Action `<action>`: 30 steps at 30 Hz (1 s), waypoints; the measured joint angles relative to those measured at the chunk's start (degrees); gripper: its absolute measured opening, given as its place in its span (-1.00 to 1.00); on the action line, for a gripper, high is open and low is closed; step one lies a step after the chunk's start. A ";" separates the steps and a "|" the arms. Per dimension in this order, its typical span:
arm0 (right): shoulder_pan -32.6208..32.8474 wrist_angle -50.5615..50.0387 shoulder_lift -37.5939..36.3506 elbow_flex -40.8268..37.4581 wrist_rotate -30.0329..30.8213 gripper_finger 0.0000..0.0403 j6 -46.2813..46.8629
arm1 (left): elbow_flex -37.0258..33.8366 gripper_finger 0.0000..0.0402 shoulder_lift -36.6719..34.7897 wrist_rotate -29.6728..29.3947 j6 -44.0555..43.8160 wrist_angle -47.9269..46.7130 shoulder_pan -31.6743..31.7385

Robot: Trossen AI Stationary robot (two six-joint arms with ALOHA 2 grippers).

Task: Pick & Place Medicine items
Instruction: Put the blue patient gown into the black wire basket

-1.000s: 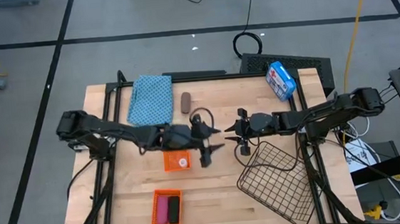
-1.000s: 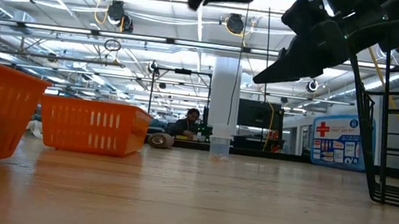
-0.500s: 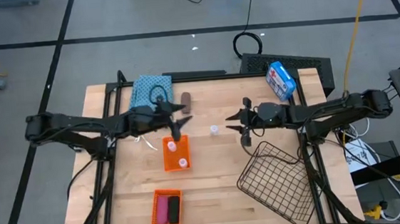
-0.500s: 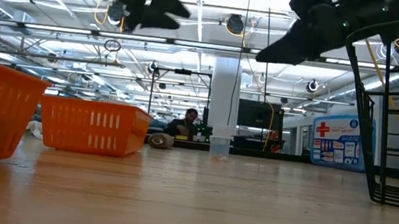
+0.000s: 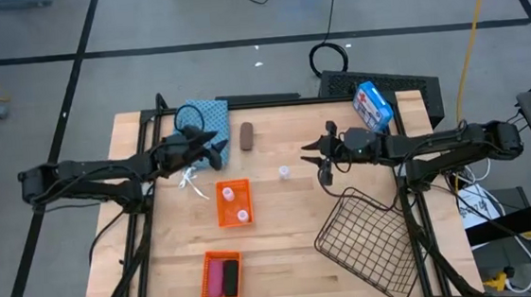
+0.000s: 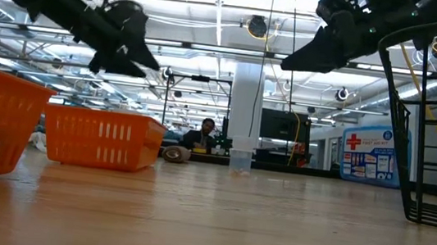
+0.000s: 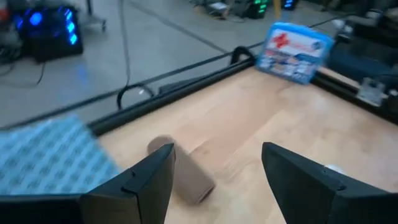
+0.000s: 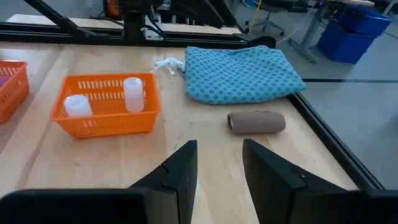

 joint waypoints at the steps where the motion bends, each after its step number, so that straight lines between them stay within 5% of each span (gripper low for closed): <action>1: 0.01 0.03 0.00 0.00 -0.08 -0.42 -0.03 | -0.46 0.25 -0.01 0.00 -1.15 0.10 0.64; 10: 2.25 -0.31 0.02 -1.92 -0.36 -0.42 2.77 | -1.98 0.25 2.39 0.01 -11.31 -2.89 1.93; 16: 5.06 0.19 0.07 -5.76 -0.33 -0.42 4.78 | 1.80 0.25 2.04 -2.50 -21.54 -21.36 5.91; 21: 5.57 1.31 0.04 -6.12 -0.27 -0.42 4.80 | 9.89 0.25 4.36 1.29 -22.82 -38.96 12.96; 30: 5.84 3.98 0.04 -6.12 -0.27 -0.42 4.78 | 19.89 0.57 16.09 12.74 -17.00 -42.90 23.84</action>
